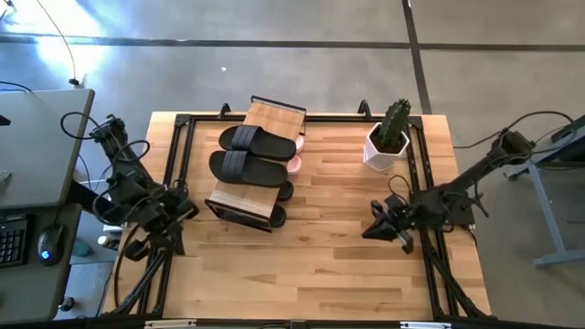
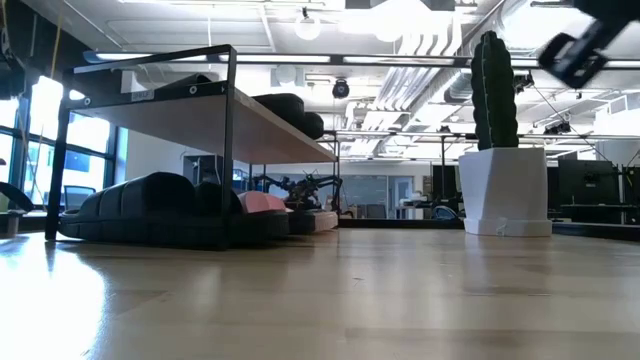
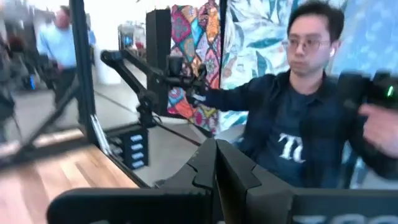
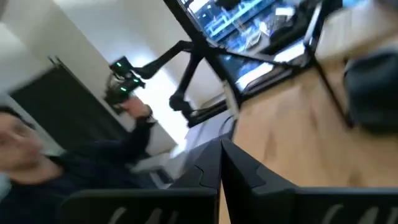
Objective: Pick and place slides into the shelf
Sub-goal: Return to Home Position
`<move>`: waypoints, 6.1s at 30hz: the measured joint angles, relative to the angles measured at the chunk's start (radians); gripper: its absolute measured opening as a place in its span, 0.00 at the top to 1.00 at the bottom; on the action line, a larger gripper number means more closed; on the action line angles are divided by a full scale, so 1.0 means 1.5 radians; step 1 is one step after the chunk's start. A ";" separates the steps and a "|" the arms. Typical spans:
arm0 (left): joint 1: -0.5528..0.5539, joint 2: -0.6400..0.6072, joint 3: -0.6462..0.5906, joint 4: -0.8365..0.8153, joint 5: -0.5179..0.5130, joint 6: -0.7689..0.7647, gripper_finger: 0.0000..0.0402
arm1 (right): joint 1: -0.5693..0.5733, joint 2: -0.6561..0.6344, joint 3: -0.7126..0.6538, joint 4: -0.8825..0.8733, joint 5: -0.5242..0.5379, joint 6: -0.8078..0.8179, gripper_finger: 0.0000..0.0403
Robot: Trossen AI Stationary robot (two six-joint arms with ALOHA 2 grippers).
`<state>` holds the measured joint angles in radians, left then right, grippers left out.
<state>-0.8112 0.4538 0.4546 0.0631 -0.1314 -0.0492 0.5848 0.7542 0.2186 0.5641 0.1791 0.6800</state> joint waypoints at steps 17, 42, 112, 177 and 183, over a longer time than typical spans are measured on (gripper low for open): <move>0.187 -0.083 0.007 -0.034 0.028 0.152 1.00 | -0.383 0.237 0.036 0.344 -0.404 -0.187 1.00; 0.397 -0.298 0.027 -0.194 0.074 0.115 1.00 | -0.438 -0.278 0.062 -0.120 -0.257 -0.367 1.00; 0.397 -0.299 -0.293 0.010 0.083 -0.017 1.00 | -0.438 -0.499 -0.140 -0.278 -0.230 -0.319 1.00; 0.397 -0.298 -0.298 0.040 0.080 0.017 1.00 | -0.437 -0.499 -0.140 -0.289 -0.230 -0.319 1.00; 0.397 -0.298 -0.297 0.040 0.080 0.017 1.00 | -0.437 -0.499 -0.140 -0.289 -0.230 -0.319 1.00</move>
<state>-0.2161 0.0063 0.0090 0.1238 -0.0113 -0.0242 -0.0711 0.0063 0.0082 0.1307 -0.1661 0.2012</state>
